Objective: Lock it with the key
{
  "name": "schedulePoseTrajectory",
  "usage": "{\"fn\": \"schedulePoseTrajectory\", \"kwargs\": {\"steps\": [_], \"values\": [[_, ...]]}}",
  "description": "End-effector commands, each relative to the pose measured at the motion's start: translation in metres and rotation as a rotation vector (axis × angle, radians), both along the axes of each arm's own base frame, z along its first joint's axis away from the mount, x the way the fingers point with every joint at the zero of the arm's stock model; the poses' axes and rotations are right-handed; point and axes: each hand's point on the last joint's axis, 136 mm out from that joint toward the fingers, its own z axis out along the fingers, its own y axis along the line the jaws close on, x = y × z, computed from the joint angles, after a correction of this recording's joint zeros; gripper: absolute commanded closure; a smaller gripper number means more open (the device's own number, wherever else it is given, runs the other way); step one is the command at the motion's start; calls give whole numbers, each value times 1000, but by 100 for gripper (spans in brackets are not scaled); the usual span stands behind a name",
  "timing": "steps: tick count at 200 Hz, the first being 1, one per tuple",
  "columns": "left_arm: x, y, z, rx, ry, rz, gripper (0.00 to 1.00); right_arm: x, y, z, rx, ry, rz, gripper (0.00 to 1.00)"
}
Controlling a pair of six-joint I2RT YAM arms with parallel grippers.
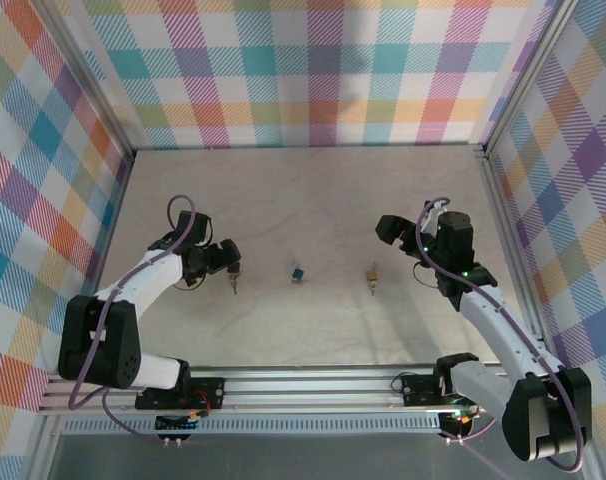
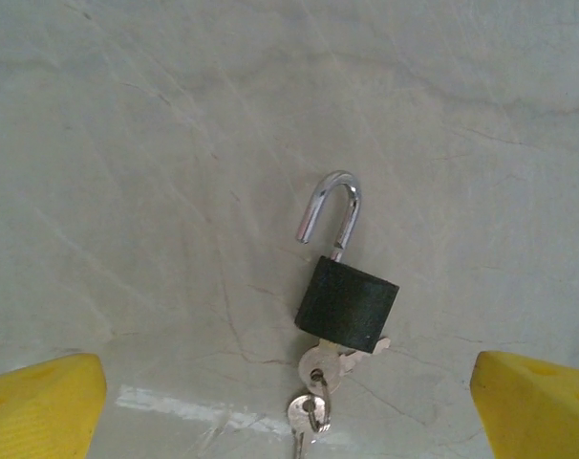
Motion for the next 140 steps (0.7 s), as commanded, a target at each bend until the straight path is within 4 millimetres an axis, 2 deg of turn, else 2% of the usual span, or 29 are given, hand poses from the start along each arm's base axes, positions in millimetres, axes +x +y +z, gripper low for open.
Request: {"fn": "schedulePoseTrajectory", "kwargs": {"steps": [1,53,140], "values": [[18,-13,11,-44,-42,-39,4,-2,3,10,14,-27,11,1],[37,-21,3,-60,-36,-67,6,-5,7,15,19,-43,26,1],[48,-25,-11,-55,-15,-105,13,-6,8,15,20,-47,33,1]]}}
